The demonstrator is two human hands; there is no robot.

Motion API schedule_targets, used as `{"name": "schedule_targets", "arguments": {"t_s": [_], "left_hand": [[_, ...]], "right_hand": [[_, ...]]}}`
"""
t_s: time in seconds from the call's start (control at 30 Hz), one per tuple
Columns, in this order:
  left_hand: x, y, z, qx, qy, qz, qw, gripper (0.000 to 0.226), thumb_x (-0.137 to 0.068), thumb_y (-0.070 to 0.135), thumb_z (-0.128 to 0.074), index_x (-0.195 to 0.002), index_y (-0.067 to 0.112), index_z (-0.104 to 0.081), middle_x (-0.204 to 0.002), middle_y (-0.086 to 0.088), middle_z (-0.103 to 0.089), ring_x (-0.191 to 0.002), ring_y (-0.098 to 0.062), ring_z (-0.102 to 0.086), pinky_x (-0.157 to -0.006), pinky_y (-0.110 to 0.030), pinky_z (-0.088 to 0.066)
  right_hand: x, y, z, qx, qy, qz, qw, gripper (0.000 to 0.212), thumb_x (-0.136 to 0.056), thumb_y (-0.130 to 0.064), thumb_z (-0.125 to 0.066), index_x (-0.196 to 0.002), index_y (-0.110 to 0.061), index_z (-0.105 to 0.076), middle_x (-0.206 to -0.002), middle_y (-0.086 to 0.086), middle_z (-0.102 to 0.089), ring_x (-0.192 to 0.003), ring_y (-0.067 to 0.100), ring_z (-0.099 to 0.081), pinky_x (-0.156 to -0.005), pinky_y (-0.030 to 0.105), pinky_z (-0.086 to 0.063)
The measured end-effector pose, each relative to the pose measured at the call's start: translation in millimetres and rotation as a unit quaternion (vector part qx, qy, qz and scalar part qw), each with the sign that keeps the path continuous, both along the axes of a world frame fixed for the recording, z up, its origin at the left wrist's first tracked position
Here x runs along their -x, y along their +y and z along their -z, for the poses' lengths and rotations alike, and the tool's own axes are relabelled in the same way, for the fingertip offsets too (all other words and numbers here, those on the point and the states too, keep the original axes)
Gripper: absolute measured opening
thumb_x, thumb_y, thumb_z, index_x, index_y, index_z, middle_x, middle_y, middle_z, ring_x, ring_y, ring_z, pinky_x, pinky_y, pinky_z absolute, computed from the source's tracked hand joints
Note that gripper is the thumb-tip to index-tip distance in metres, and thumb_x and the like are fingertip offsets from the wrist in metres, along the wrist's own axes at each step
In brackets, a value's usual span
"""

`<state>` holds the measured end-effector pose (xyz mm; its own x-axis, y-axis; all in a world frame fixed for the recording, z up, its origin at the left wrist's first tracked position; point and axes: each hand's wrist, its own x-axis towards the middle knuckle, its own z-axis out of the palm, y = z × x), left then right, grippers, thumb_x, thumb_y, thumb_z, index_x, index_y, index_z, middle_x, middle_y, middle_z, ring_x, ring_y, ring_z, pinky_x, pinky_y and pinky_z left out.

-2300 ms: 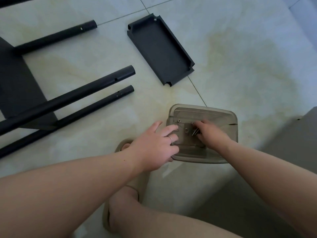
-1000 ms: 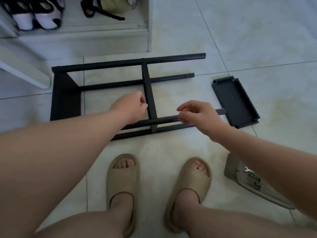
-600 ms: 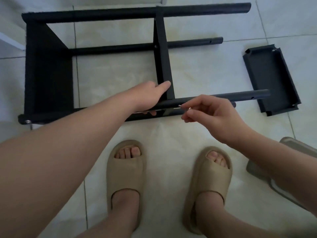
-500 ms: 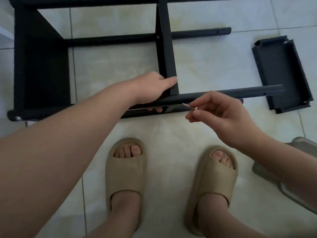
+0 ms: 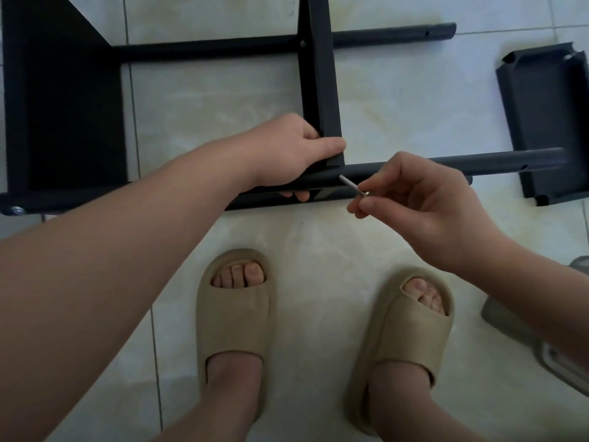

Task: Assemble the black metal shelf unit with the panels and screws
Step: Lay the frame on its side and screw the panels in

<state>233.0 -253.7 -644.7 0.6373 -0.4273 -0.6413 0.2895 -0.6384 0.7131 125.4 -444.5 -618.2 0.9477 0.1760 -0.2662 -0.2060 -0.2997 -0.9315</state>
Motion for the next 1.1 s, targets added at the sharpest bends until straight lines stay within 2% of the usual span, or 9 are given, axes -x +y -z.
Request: {"name": "schedule_targets", "arguments": {"t_s": [0.1, 0.2, 0.3, 0.5, 0.7, 0.87, 1.0, 1.1], "left_hand": [[0.6, -0.5, 0.0, 0.002, -0.003, 0.0, 1.0, 0.046, -0.099, 0.051, -0.054, -0.096, 0.008, -0.071, -0.06, -0.004, -0.07, -0.051, -0.016, -0.068, -0.05, -0.025, -0.055], [1.1, -0.2, 0.3, 0.003, -0.007, 0.0, 1.0, 0.046, -0.098, 0.05, -0.054, -0.095, 0.008, -0.071, -0.058, -0.004, -0.069, -0.053, -0.017, -0.069, -0.051, -0.026, -0.055], [1.5, 0.3, 0.2, 0.003, -0.009, 0.004, 1.0, 0.043, -0.099, 0.05, -0.054, -0.091, 0.011, -0.071, -0.055, -0.002, -0.068, -0.051, -0.015, -0.068, -0.052, -0.026, -0.055], [1.5, -0.1, 1.3, 0.009, -0.009, 0.0, 1.0, 0.045, -0.098, 0.05, -0.055, -0.091, 0.008, -0.07, -0.054, -0.002, -0.067, -0.051, -0.016, -0.068, -0.053, -0.028, -0.056], [1.4, -0.2, 0.9, 0.012, -0.015, 0.006, 1.0, 0.047, -0.099, 0.05, -0.054, -0.093, 0.006, -0.07, -0.059, -0.005, -0.069, -0.052, -0.016, -0.068, -0.055, -0.03, -0.056], [1.2, 0.0, 1.7, 0.017, -0.017, 0.01, 1.0, 0.049, -0.099, 0.049, -0.054, -0.097, 0.003, -0.07, -0.077, -0.016, -0.074, -0.058, -0.019, -0.07, -0.062, -0.037, -0.059], [0.9, 0.2, 3.2, 0.018, -0.017, 0.011, 1.0, 0.051, -0.099, 0.05, -0.054, -0.098, 0.002, -0.07, -0.081, -0.02, -0.074, -0.061, -0.023, -0.071, -0.064, -0.039, -0.059], [1.0, 0.7, 3.4, 0.013, -0.013, 0.012, 1.0, 0.052, -0.098, 0.051, -0.054, -0.097, 0.002, -0.07, -0.078, -0.02, -0.074, -0.069, -0.033, -0.072, -0.065, -0.039, -0.059]], "right_hand": [[2.3, 1.4, -0.6, 0.02, -0.008, 0.001, 1.0, 0.007, -0.086, -0.014, -0.069, -0.09, -0.014, -0.063, -0.087, -0.002, -0.077, -0.084, 0.019, -0.074, -0.086, 0.043, -0.059], [3.7, 4.0, 0.3, 0.03, -0.007, 0.001, 1.0, 0.01, -0.087, -0.011, -0.072, -0.089, -0.017, -0.063, -0.087, -0.002, -0.077, -0.084, 0.019, -0.074, -0.086, 0.044, -0.059], [4.9, 6.7, 2.1, 0.059, -0.011, -0.008, 0.998, 0.02, -0.089, -0.002, -0.074, -0.087, -0.019, -0.064, -0.084, -0.003, -0.076, -0.082, 0.017, -0.074, -0.084, 0.037, -0.059], [5.4, 13.8, 5.0, 0.116, -0.031, -0.003, 0.993, 0.016, -0.087, -0.007, -0.078, -0.085, -0.017, -0.065, -0.08, -0.008, -0.074, -0.079, 0.01, -0.072, -0.077, 0.021, -0.055], [-2.0, 20.2, 8.7, 0.11, -0.001, 0.03, 0.994, 0.017, -0.088, -0.007, -0.076, -0.082, -0.019, -0.066, -0.081, -0.004, -0.075, -0.08, 0.01, -0.072, -0.082, 0.033, -0.056], [-2.7, 25.4, 8.6, 0.09, 0.019, 0.048, 0.995, 0.019, -0.09, -0.007, -0.073, -0.081, -0.023, -0.067, -0.08, -0.001, -0.076, -0.082, 0.015, -0.074, -0.086, 0.042, -0.058], [-1.1, 29.0, 8.7, 0.048, 0.04, 0.084, 0.994, 0.022, -0.091, -0.001, -0.07, -0.081, -0.021, -0.067, -0.08, -0.003, -0.077, -0.074, 0.011, -0.073, -0.075, 0.023, -0.055], [0.7, 34.6, 8.7, -0.003, 0.076, 0.131, 0.988, 0.021, -0.093, 0.002, -0.067, -0.081, -0.015, -0.066, -0.078, 0.0, -0.077, -0.069, 0.012, -0.073, -0.069, 0.02, -0.056]]}}
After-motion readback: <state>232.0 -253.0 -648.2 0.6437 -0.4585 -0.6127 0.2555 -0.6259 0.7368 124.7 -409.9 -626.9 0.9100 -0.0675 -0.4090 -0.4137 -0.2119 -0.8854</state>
